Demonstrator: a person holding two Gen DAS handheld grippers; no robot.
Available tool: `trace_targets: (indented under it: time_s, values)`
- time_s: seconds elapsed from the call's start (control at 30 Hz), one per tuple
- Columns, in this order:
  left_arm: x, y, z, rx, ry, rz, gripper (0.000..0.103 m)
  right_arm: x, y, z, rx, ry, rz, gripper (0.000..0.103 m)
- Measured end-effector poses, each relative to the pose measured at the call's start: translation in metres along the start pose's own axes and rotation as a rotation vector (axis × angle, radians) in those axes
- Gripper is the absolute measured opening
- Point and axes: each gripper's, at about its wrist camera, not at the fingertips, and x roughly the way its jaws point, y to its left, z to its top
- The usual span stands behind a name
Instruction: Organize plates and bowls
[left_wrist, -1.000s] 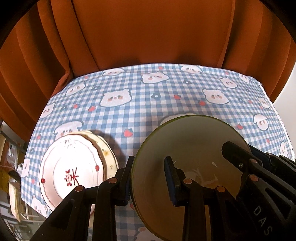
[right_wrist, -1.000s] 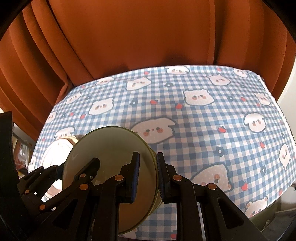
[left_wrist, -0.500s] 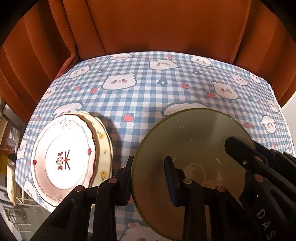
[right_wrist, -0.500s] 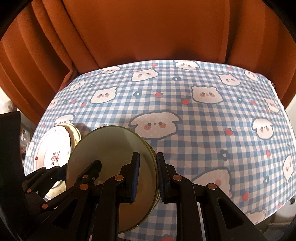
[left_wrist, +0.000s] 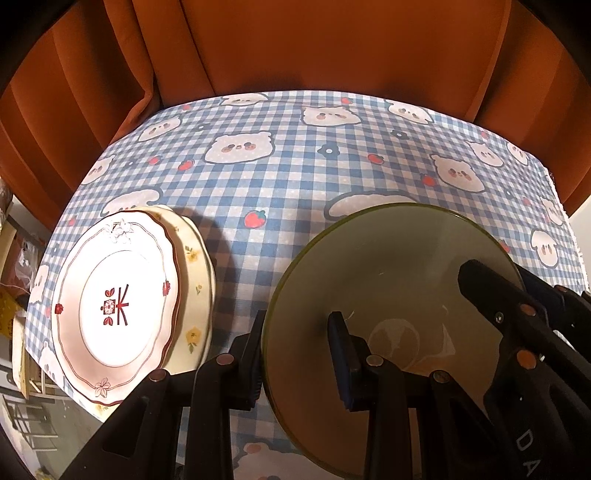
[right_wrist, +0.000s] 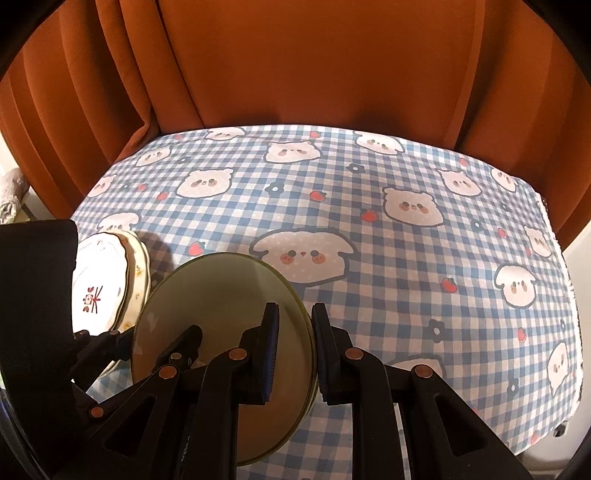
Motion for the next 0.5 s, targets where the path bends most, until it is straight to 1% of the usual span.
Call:
trace_targets:
  time_s: [0.17,0.33,0.4,0.43,0.47,0.5]
  values:
    - [0.002,0.001,0.000,0.008,0.000,-0.021,0.031,-0.001,0.004,-0.001,0.018,-0.002,-0.025,0.022]
    - [0.003,0.009,0.003,0.037,0.005,-0.087,0.033,-0.001,0.007,-0.002,0.057,0.002,-0.074,0.022]
    - [0.003,0.012,0.004,0.056,0.010,-0.120,0.037,0.000,0.005,-0.002,0.084,0.017,-0.086,0.022]
    - [0.003,0.014,0.005,0.067,0.015,-0.132,0.042,0.001,0.005,-0.002,0.102,0.029,-0.096,0.022]
    - [0.004,0.016,0.006,0.075,0.020,-0.140,0.052,0.002,0.005,-0.002,0.116,0.040,-0.105,0.022]
    - [0.004,0.018,0.007,0.080,0.026,-0.148,0.057,0.003,0.005,-0.003,0.134,0.051,-0.116,0.022]
